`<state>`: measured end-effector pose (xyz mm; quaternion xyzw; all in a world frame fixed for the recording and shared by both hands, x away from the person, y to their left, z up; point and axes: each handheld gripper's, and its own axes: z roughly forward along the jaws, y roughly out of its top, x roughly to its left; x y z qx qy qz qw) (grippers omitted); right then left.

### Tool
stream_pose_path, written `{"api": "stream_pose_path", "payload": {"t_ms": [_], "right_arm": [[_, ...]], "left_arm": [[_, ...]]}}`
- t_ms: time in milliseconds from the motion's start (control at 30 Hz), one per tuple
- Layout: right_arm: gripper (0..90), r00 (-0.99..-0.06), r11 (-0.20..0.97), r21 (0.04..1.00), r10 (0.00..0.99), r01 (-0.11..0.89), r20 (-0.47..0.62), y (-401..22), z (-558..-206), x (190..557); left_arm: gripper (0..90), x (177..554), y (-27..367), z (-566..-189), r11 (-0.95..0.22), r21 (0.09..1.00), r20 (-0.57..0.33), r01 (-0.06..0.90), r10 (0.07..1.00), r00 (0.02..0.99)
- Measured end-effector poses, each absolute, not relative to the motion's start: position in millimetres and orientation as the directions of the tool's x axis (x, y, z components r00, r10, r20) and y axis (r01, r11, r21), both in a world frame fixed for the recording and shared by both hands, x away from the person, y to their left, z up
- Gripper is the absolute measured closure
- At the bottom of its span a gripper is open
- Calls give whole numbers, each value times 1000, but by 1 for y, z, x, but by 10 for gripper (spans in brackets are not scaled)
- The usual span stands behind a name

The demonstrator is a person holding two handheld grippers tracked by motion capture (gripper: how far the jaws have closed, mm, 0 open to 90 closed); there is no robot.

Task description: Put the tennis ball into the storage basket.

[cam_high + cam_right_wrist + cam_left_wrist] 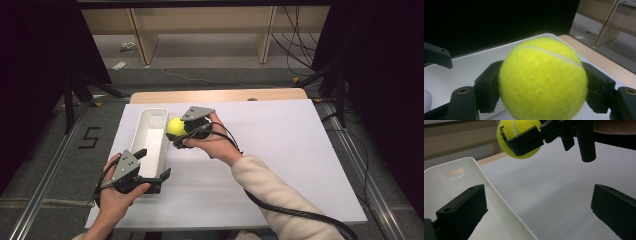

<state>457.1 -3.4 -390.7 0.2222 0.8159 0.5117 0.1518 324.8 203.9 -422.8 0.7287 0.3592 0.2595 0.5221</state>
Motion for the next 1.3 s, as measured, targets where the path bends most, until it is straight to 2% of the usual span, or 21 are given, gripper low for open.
{"api": "stream_pose_path", "payload": {"t_ms": [433, 633, 733, 1000, 1300], "right_arm": [[269, -863, 381, 904, 505, 196, -26, 4, -387, 458], [269, -862, 377, 906, 506, 191, -29, 7, -385, 458], [269, -865, 381, 904, 502, 192, -28, 9, -385, 458], [269, -866, 383, 902, 500, 197, -23, 13, -387, 460], [269, -865, 381, 904, 501, 192, -27, 15, -385, 461]], "left_arm": [[0, 326, 207, -422, -218, 950, 41, 224, 797, 603], [0, 325, 206, -422, -204, 950, 24, 235, 800, 600], [0, 326, 207, -421, -221, 951, 50, 217, 801, 597], [0, 324, 206, -422, -199, 949, 16, 244, 803, 596], [0, 324, 206, -422, -197, 950, 15, 241, 802, 598]]}}
